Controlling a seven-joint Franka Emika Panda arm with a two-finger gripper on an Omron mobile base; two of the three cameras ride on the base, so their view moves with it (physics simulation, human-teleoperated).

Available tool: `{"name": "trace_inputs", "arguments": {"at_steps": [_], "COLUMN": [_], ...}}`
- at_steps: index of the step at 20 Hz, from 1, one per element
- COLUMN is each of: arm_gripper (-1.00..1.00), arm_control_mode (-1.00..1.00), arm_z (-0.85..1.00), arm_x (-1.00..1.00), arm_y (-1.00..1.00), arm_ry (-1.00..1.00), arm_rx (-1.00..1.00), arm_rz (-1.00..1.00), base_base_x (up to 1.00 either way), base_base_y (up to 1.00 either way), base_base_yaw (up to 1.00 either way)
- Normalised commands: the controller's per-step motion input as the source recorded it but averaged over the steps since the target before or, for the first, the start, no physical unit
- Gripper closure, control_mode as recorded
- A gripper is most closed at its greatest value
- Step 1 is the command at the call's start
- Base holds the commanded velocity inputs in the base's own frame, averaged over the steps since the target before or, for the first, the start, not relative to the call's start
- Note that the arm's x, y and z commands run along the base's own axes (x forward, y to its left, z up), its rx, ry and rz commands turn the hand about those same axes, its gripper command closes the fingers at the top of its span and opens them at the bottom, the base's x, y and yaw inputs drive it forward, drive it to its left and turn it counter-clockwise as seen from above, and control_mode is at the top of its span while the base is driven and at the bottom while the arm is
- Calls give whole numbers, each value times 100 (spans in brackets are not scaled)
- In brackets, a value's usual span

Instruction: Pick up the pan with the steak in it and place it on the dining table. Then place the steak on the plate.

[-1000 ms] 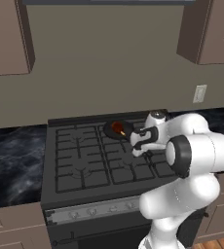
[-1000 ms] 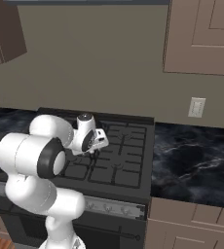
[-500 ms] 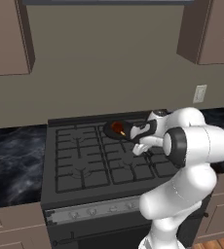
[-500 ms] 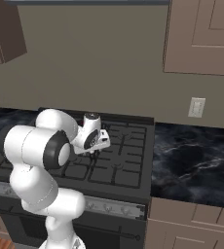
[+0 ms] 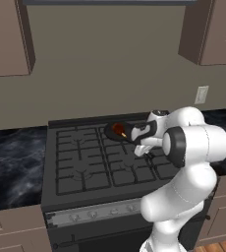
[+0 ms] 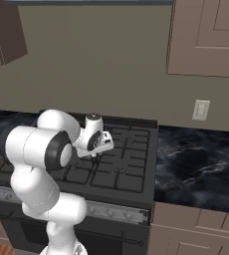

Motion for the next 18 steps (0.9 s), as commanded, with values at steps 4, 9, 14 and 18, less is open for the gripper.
{"name": "trace_inputs", "arguments": {"at_steps": [4, 9, 14, 18], "arm_gripper": [100, 100, 100, 100], "arm_control_mode": [-100, -100, -100, -100], "arm_z": [-8, 20, 86, 97], "arm_x": [0, 0, -6, -27], "arm_y": [0, 0, -7, -16], "arm_ry": [-1, -1, 0, 0], "arm_rx": [-5, 0, 4, 3], "arm_rz": [-1, -5, -6, -3], "base_base_x": [0, 0, 0, 0], "base_base_y": [0, 0, 0, 0], "base_base_yaw": [0, 0, 0, 0]}}
